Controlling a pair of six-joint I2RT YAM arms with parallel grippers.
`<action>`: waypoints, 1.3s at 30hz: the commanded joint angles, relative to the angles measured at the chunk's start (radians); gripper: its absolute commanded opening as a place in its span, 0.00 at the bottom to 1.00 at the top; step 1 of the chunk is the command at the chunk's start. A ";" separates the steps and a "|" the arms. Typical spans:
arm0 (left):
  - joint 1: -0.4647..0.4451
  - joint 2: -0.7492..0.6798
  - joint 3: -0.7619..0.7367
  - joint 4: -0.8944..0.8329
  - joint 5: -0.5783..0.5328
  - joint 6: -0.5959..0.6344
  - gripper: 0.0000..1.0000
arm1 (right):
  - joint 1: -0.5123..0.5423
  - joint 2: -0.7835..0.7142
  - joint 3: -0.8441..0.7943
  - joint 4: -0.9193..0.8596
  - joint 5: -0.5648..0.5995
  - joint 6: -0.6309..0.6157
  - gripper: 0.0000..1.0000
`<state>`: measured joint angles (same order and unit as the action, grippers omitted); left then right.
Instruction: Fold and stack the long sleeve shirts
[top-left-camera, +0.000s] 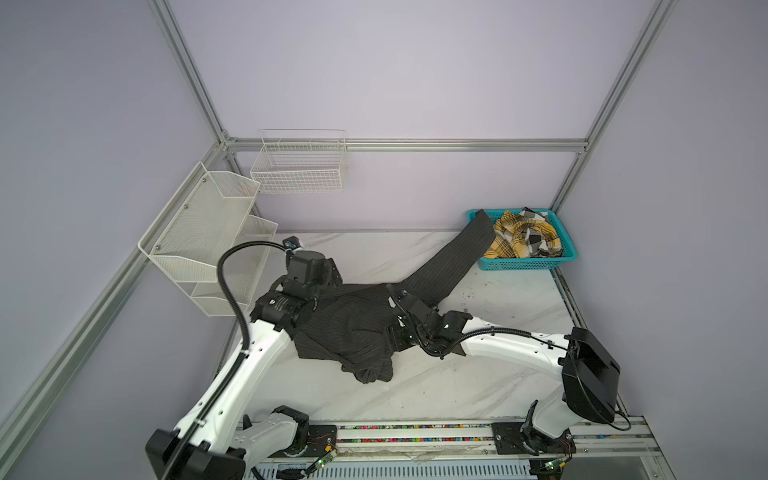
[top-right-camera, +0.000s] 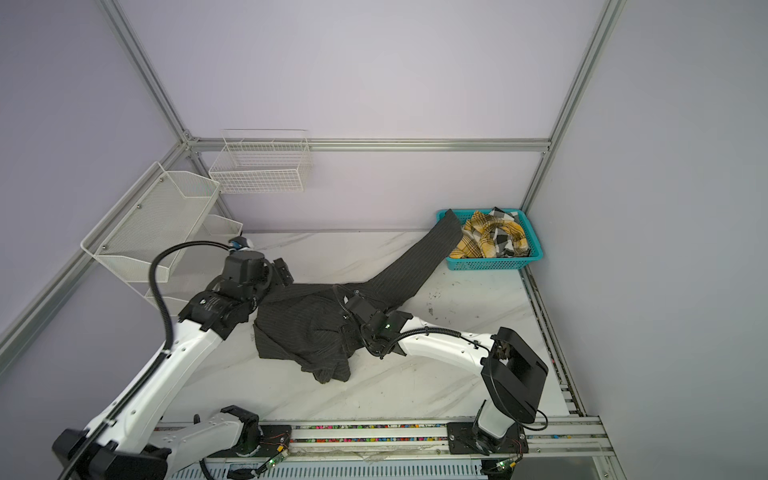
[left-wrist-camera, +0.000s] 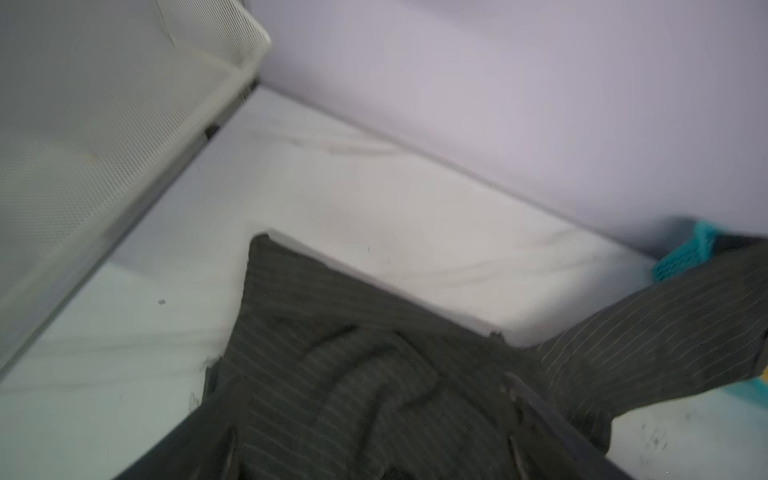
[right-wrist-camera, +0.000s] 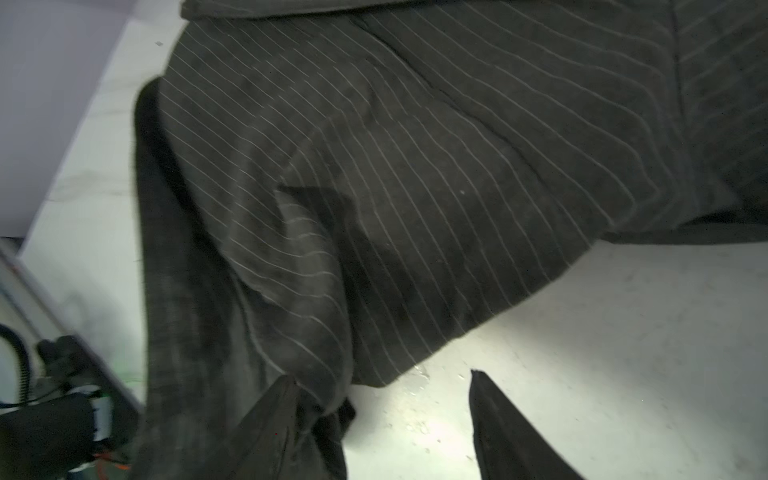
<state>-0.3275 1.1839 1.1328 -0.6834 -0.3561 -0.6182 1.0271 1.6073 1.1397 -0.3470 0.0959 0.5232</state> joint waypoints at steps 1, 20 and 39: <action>0.002 0.070 -0.076 -0.014 0.222 -0.030 0.92 | -0.033 -0.042 0.040 -0.086 0.219 0.121 0.73; 0.063 0.119 -0.171 -0.103 0.017 -0.110 1.00 | -0.228 0.335 0.124 0.156 -0.120 0.119 0.38; 0.079 -0.125 -0.492 -0.033 0.213 -0.442 1.00 | -0.363 0.347 0.500 -0.102 0.061 -0.081 0.50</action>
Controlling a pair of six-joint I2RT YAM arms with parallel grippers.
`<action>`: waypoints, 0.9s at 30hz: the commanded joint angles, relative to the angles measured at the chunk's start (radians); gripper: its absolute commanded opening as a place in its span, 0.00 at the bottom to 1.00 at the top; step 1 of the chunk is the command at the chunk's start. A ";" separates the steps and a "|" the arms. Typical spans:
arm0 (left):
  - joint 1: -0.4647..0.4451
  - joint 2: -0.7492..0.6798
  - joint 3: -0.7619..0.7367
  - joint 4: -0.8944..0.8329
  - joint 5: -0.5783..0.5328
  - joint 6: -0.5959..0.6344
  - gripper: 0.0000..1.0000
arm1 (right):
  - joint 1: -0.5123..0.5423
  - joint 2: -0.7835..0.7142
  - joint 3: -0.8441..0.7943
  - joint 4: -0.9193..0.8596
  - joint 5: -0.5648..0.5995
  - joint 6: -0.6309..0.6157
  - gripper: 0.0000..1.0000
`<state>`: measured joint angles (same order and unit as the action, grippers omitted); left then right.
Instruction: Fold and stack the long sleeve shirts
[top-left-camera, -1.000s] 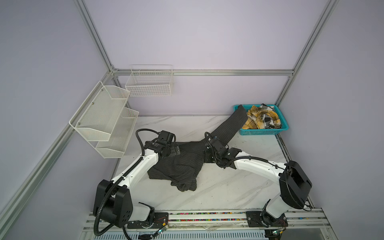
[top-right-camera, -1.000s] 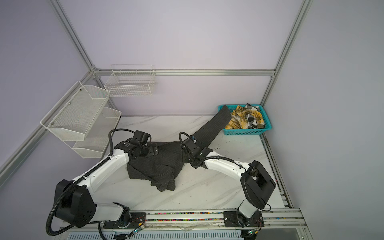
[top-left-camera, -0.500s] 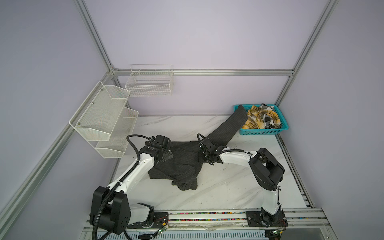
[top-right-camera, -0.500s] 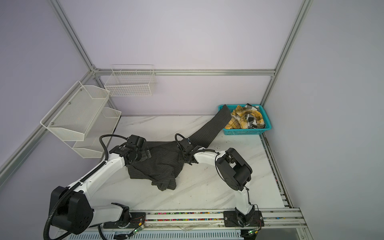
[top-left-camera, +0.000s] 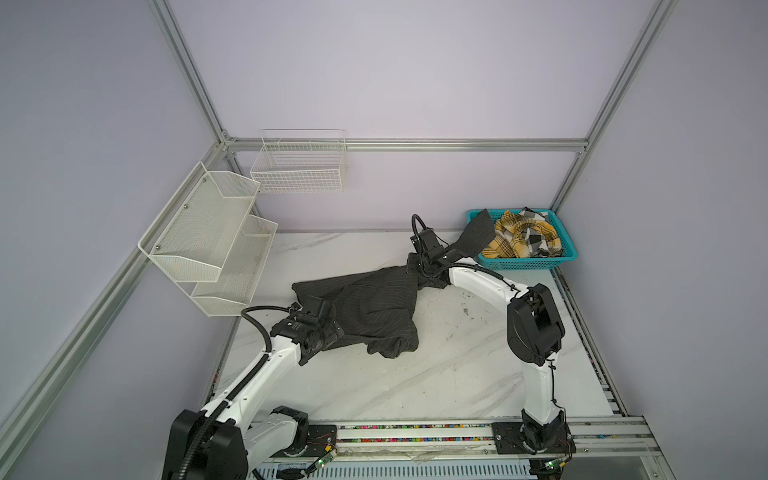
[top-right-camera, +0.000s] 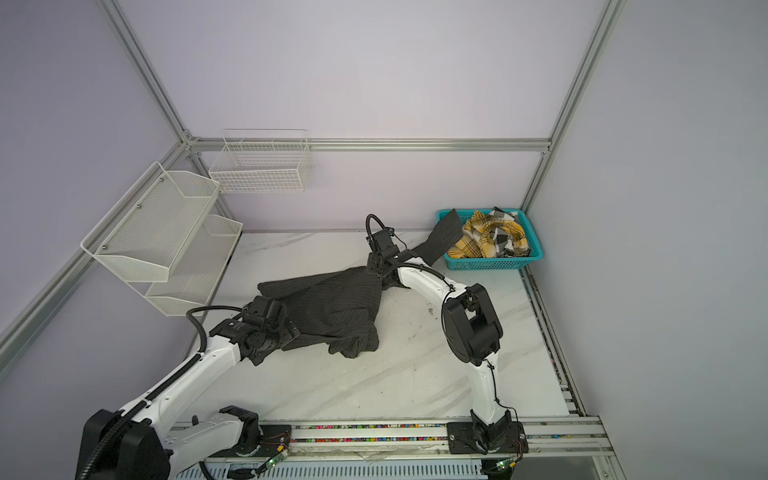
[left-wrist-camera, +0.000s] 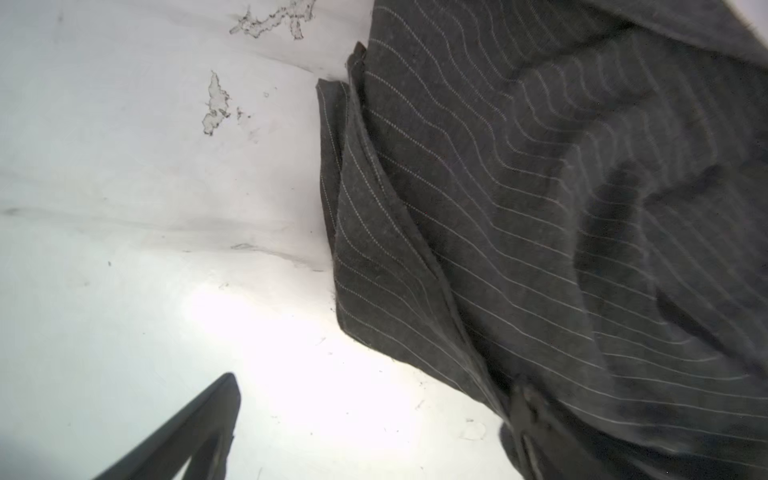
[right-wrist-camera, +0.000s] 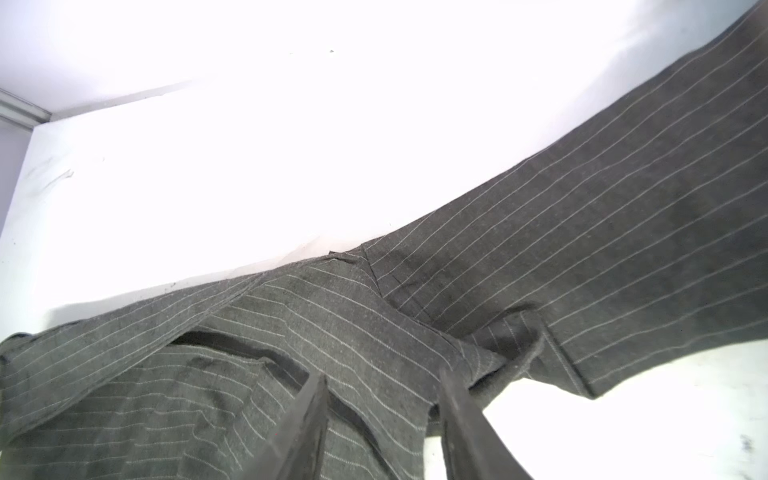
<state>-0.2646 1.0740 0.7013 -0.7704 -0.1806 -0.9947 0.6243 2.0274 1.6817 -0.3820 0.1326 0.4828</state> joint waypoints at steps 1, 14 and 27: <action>0.023 -0.015 -0.063 0.078 0.052 -0.077 1.00 | 0.058 -0.127 -0.091 -0.051 0.058 -0.042 0.52; 0.031 0.171 0.056 0.018 0.082 -0.227 0.80 | 0.225 -0.518 -0.521 0.122 0.145 0.041 0.43; 0.042 0.047 0.564 -0.001 -0.044 -0.010 0.00 | 0.212 -0.700 -0.584 0.095 0.100 0.060 0.81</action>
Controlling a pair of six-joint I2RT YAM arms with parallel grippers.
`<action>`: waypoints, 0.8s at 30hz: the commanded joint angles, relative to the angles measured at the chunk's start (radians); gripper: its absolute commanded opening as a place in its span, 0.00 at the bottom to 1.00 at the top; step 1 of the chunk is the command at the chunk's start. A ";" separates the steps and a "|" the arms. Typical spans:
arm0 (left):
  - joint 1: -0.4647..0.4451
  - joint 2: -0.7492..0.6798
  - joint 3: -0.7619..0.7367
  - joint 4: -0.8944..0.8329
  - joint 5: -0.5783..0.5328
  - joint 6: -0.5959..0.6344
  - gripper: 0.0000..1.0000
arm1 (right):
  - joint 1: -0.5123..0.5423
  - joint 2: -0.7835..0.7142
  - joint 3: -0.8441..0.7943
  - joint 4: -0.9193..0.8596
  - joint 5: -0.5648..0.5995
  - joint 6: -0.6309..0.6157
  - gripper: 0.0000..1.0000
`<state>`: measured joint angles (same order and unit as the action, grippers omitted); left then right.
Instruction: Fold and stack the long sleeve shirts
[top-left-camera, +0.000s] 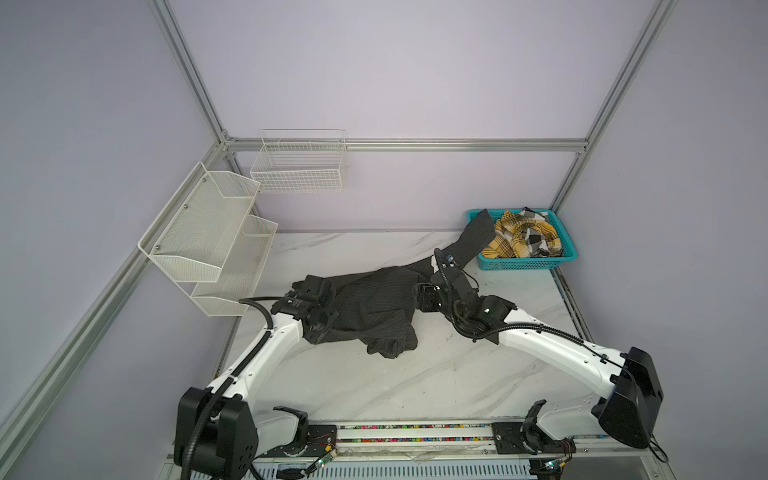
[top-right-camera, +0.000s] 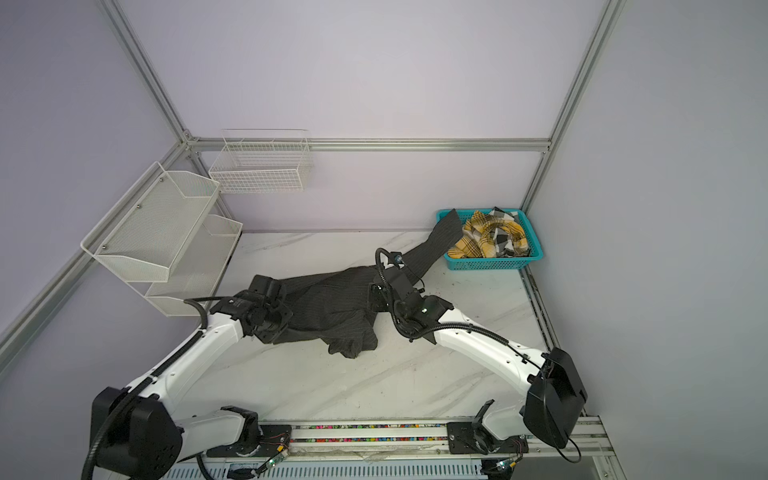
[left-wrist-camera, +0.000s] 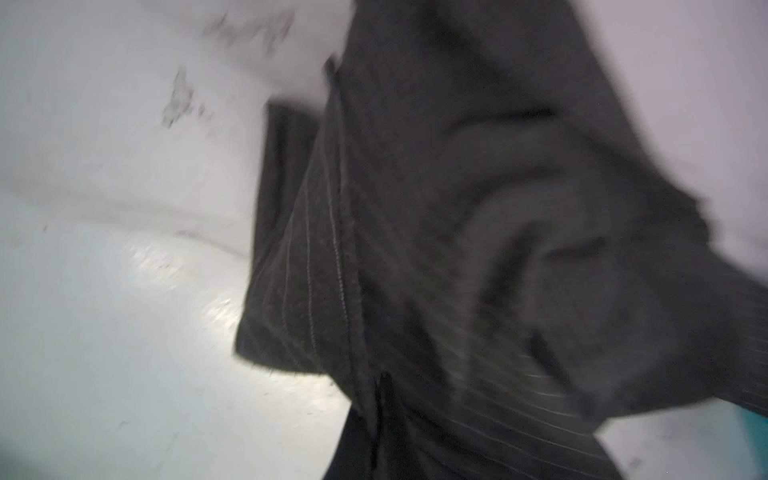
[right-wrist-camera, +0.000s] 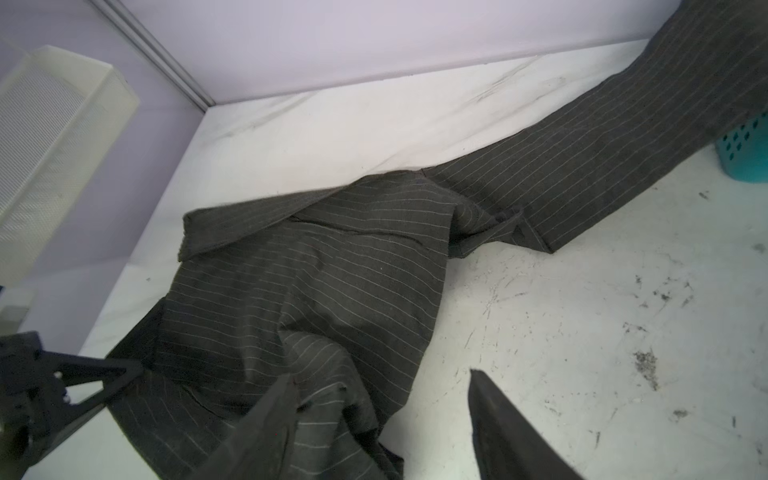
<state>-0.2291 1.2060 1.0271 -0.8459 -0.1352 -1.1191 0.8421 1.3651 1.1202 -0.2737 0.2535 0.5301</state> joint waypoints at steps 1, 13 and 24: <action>0.007 -0.096 0.292 0.115 -0.100 0.144 0.00 | -0.006 -0.033 -0.032 -0.014 -0.050 0.012 0.82; 0.005 -0.039 0.544 0.302 0.057 0.135 0.00 | 0.002 0.123 -0.221 0.312 -0.379 0.080 0.80; 0.003 -0.031 0.572 0.335 0.101 0.168 0.00 | -0.055 0.394 -0.216 0.761 -0.450 0.325 0.73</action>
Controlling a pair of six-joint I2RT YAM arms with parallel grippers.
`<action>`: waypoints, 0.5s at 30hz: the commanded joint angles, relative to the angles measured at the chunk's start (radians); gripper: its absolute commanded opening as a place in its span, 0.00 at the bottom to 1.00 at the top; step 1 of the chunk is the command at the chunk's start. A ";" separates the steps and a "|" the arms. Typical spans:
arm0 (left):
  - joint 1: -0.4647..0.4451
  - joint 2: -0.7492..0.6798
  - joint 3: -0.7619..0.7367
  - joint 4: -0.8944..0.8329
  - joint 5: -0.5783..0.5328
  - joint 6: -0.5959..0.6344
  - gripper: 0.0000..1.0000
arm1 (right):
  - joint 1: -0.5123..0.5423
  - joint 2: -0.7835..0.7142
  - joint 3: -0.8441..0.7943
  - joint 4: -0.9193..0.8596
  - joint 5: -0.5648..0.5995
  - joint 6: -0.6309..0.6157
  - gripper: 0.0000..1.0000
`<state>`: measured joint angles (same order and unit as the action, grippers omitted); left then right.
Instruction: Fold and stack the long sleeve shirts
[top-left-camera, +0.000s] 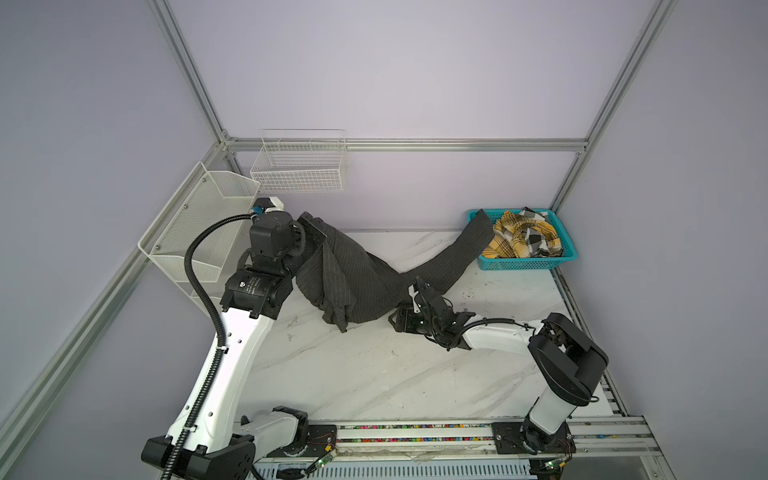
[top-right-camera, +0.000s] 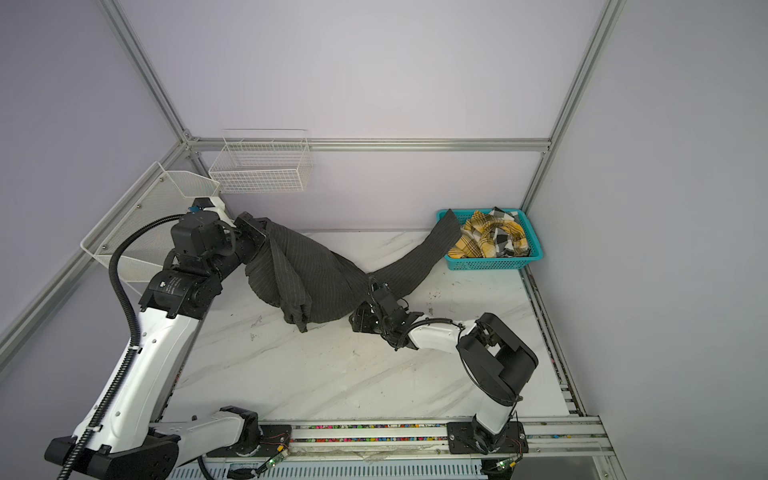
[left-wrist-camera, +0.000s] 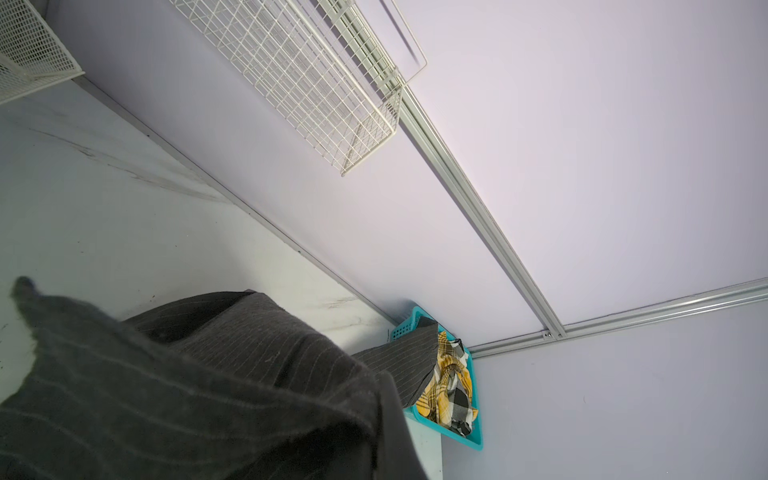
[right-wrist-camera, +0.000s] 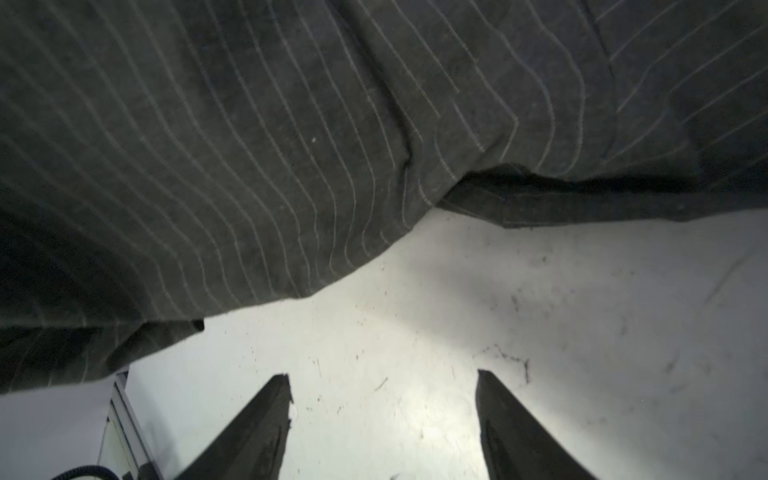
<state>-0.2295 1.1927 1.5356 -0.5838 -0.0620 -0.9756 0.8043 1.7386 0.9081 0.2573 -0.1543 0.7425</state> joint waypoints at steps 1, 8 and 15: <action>0.003 -0.019 0.066 0.073 0.031 0.033 0.00 | -0.017 0.051 0.005 0.276 -0.061 0.134 0.72; 0.003 -0.045 0.046 0.050 0.008 0.062 0.00 | -0.068 0.288 0.110 0.399 -0.123 0.224 0.37; 0.003 -0.077 0.093 -0.046 -0.048 0.186 0.00 | -0.295 0.015 0.345 -0.176 0.062 -0.057 0.00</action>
<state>-0.2295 1.1603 1.5356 -0.6308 -0.0696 -0.8768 0.5800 1.9392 1.0977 0.3309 -0.2382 0.8452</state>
